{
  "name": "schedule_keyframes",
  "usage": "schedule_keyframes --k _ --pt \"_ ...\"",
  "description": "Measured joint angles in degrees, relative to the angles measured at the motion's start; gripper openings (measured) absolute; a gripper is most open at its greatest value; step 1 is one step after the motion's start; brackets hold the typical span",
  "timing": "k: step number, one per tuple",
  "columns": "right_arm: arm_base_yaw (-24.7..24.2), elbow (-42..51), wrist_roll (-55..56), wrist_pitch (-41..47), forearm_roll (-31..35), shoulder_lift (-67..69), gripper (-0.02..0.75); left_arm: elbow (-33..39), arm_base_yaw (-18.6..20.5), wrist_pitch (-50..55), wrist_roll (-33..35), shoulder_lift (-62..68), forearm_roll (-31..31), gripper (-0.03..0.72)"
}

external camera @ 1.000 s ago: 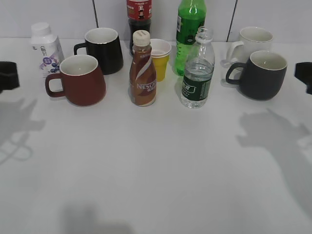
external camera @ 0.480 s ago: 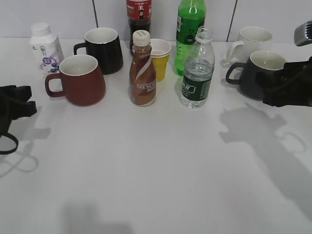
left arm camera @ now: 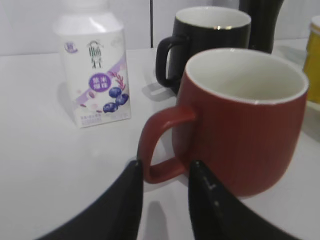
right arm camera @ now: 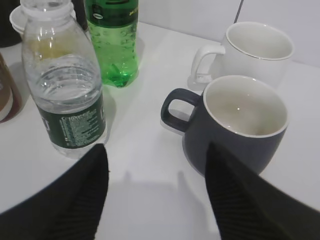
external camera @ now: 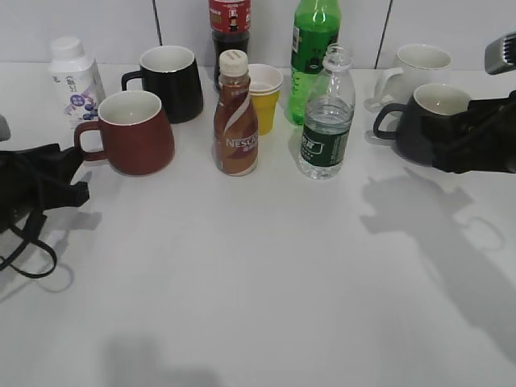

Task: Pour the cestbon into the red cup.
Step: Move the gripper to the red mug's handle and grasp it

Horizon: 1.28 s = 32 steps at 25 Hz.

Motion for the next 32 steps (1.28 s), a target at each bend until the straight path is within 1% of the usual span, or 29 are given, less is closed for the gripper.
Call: schedule_keyframes --k 4,7,15,25,29,32 --pt "0.00 0.00 0.00 -0.17 0.00 0.00 0.461 -0.18 0.00 -4.25 -0.02 3.88 -0.65 0.269" --pt "0.00 0.00 0.00 -0.17 0.00 0.00 0.461 -1.58 0.00 -4.03 -0.02 5.20 -1.95 0.277" --pt "0.00 0.00 0.00 -0.17 0.00 0.00 0.461 -7.44 0.00 -1.36 -0.07 9.47 -2.27 0.277" --pt "0.00 0.00 0.00 -0.17 -0.02 0.05 0.461 -10.03 0.00 -1.97 -0.07 12.30 -2.67 0.277" --pt "0.00 0.00 0.00 -0.17 -0.02 0.04 0.461 -10.74 1.07 -1.97 -0.07 12.58 -2.72 0.277" --pt "0.00 0.00 0.00 -0.17 -0.06 0.04 0.461 -10.95 2.68 -2.10 -0.07 12.58 -2.14 0.277"
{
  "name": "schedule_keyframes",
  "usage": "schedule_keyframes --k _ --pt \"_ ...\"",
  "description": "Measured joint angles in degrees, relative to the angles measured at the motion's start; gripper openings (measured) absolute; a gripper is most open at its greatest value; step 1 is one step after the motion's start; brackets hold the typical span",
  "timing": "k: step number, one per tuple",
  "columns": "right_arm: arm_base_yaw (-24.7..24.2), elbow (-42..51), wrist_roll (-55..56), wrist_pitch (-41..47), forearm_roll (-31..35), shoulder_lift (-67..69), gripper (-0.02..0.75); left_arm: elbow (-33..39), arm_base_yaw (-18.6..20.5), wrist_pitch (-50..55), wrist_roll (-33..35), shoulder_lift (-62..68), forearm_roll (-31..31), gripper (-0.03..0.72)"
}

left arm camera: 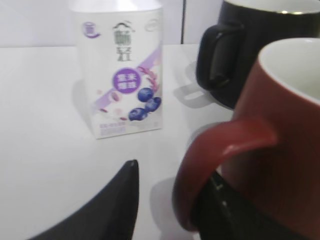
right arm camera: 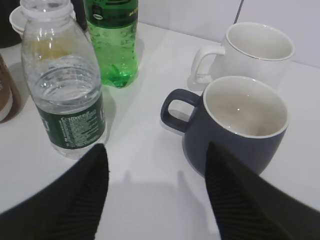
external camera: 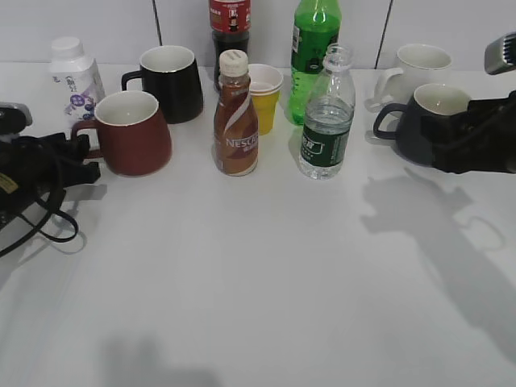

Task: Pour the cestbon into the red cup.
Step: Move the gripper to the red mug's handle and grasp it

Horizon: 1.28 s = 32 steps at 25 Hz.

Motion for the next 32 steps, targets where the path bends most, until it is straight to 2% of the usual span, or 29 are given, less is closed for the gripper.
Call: schedule_keyframes --k 6,23,27,30,32 --pt "0.00 0.00 0.00 0.00 0.00 0.07 0.461 -0.04 1.82 0.00 0.00 0.00 5.39 0.277" --pt "0.00 0.00 0.00 0.00 0.00 0.07 0.461 -7.67 1.82 4.42 0.00 3.45 7.55 0.277" --pt "0.00 0.00 0.00 0.00 0.00 0.14 0.461 -9.43 1.82 4.42 0.00 4.60 7.55 0.211" --pt "0.00 0.00 0.37 0.00 -1.49 0.18 0.461 -9.69 1.82 4.09 0.07 4.78 7.55 0.102" --pt "0.00 0.00 2.04 -0.07 -3.78 0.18 0.461 -9.73 1.89 3.91 0.12 4.78 7.55 0.090"
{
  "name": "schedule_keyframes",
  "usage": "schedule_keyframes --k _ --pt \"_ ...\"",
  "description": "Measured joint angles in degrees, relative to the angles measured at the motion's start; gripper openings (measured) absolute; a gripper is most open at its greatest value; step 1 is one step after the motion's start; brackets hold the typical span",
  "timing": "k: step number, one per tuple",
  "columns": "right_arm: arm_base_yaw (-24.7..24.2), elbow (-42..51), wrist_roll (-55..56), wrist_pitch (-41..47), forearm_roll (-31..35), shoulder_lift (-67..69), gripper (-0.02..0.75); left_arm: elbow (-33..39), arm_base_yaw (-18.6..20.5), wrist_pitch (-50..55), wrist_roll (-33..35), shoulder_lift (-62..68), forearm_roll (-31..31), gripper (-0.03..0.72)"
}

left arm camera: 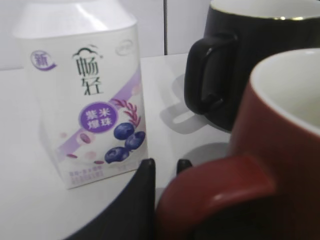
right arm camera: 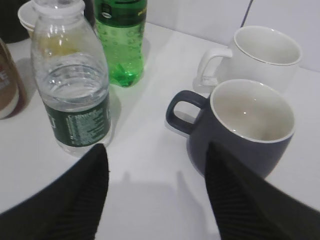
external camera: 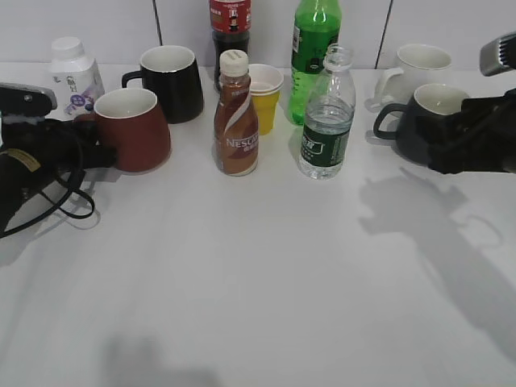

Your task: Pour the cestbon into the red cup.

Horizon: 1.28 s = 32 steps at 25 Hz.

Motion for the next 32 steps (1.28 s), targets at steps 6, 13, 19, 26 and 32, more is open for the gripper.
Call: schedule_keyframes --k 6,13,19,26,32 --pt "0.00 0.00 11.93 -7.05 -15.46 2.94 0.464 0.53 0.07 0.38 0.06 -0.81 0.00 0.090" --pt "0.05 -1.34 23.22 -19.69 -31.44 14.66 0.577 5.26 0.07 1.84 0.27 -9.80 0.16 0.087" --pt "0.05 -6.55 23.70 -23.29 -31.87 24.57 0.589 10.07 0.07 4.87 0.29 -19.35 0.72 0.085" --pt "0.05 -11.59 23.86 -24.33 -29.72 31.93 0.589 12.66 -0.46 13.97 -0.11 -30.18 9.35 0.085" --pt "0.05 -15.54 23.91 -25.25 -29.67 36.72 0.589 12.73 -4.24 21.38 -0.24 -37.68 11.66 0.083"
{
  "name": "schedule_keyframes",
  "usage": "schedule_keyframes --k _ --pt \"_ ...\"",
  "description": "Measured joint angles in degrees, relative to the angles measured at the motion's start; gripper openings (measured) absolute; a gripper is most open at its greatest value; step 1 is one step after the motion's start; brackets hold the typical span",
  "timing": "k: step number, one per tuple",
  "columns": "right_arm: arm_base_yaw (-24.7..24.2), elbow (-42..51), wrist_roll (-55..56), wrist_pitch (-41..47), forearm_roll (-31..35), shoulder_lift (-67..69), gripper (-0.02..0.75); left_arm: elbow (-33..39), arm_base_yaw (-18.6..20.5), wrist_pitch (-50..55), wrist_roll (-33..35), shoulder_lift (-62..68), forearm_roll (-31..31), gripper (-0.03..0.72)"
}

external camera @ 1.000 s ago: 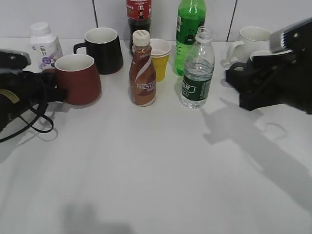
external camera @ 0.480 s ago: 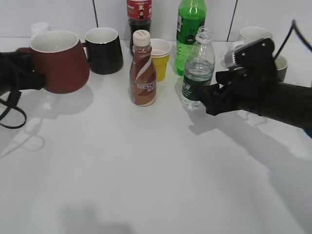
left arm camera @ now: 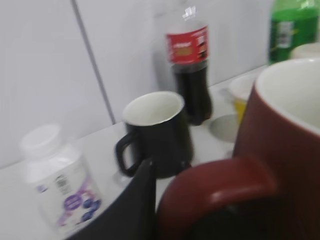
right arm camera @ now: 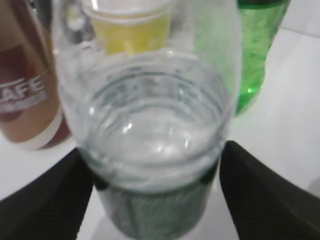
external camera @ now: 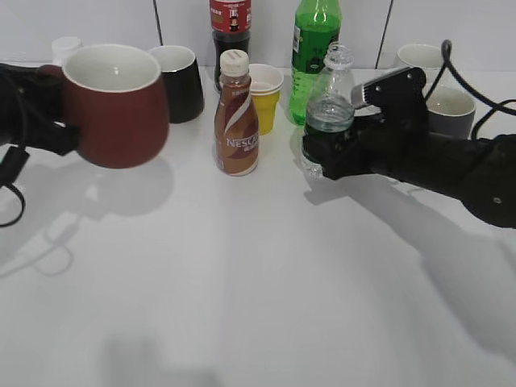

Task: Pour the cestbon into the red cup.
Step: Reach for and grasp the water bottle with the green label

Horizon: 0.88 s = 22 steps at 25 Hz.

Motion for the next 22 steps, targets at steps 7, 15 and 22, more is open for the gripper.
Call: schedule_keyframes --k 7,15,22 --pt "0.00 -4.84 0.00 -2.52 0.00 4.72 0.589 0.00 -7.29 4.23 0.00 -1.49 0.36 0.083" --pt "0.00 -8.09 0.00 -2.57 0.08 7.40 0.486 0.00 -13.90 5.88 -0.06 -1.49 0.40 0.083" --pt "0.00 -8.09 0.00 -2.09 0.39 7.06 0.463 0.00 -17.33 7.55 -0.12 -1.43 0.40 0.083"
